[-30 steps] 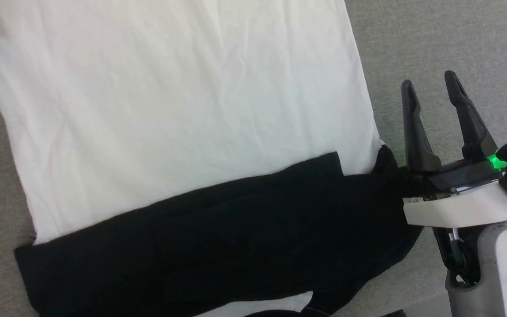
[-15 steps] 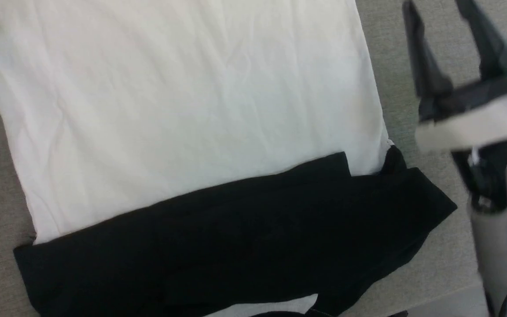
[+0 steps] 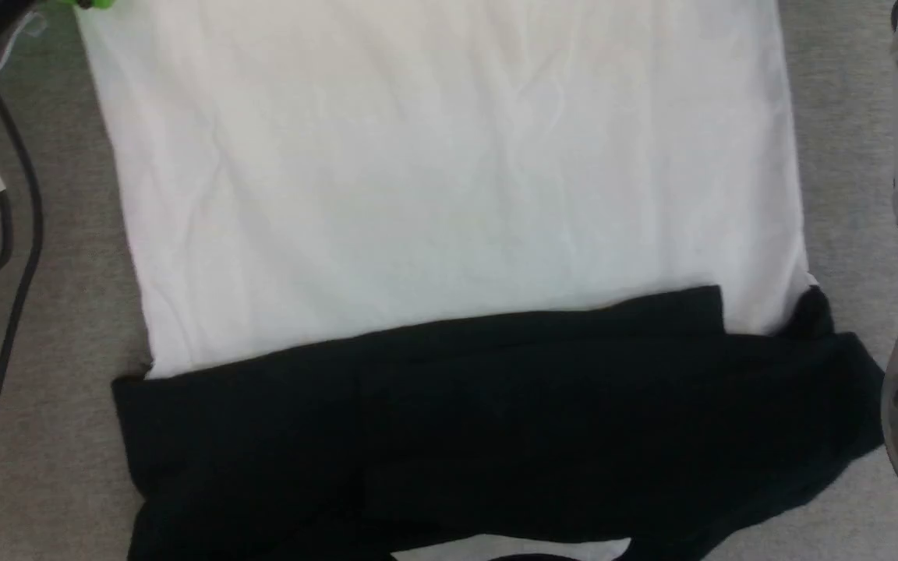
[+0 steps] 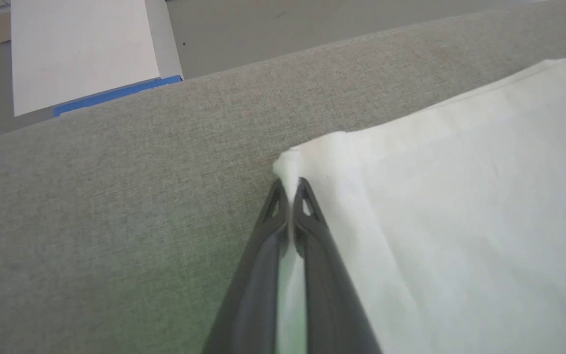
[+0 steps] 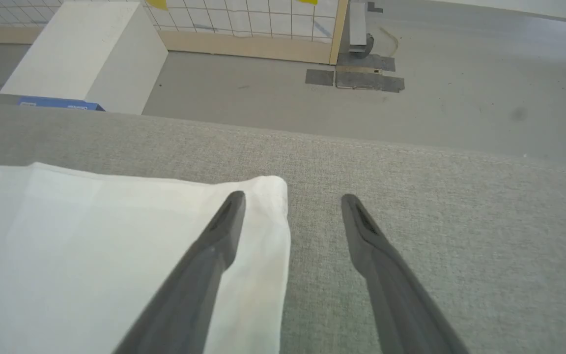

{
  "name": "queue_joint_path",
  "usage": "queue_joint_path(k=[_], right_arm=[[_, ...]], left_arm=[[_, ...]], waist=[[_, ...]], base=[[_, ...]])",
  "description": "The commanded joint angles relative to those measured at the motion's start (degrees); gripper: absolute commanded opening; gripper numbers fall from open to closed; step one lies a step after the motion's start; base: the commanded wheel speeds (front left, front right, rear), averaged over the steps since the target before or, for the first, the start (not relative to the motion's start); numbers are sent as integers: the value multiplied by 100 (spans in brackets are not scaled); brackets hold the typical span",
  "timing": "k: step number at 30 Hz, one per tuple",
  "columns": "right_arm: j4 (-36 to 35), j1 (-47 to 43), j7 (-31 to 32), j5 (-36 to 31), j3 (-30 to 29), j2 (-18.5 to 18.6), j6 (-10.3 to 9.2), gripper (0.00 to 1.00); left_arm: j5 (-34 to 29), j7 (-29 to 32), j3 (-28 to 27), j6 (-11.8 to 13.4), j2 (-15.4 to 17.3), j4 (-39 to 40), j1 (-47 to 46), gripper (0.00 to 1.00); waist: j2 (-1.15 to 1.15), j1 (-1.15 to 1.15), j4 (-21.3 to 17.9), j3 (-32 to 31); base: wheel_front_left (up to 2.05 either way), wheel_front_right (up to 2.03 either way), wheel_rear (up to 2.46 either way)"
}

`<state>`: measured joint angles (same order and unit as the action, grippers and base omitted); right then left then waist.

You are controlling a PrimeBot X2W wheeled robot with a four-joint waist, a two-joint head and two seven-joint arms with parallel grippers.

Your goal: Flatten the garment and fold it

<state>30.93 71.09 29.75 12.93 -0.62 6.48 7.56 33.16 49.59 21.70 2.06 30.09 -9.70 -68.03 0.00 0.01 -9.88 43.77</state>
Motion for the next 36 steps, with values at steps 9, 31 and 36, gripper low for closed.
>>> queue_joint_path(k=[9, 31, 36], right_arm=[[857, 763, 1458, -1206, -460, -37, -8, 49], [296, 970, -537, -1740, -559, 23, -8, 0], [436, 867, -1193, -1300, -123, 55, -8, 0]], left_arm=[[-104, -511, 191, -292, -265, -270, -334, 0], [-1426, -3586, 175, -63, -94, -1114, -1085, 0], [-1350, -3922, 220, -131, -188, -1383, -931, 0]], waist=[[0, -1, 583, 225], [0, -1, 319, 236], [0, -1, 321, 20]], base=[[0, 0, 0], [0, 0, 0], [0, 0, 0]])
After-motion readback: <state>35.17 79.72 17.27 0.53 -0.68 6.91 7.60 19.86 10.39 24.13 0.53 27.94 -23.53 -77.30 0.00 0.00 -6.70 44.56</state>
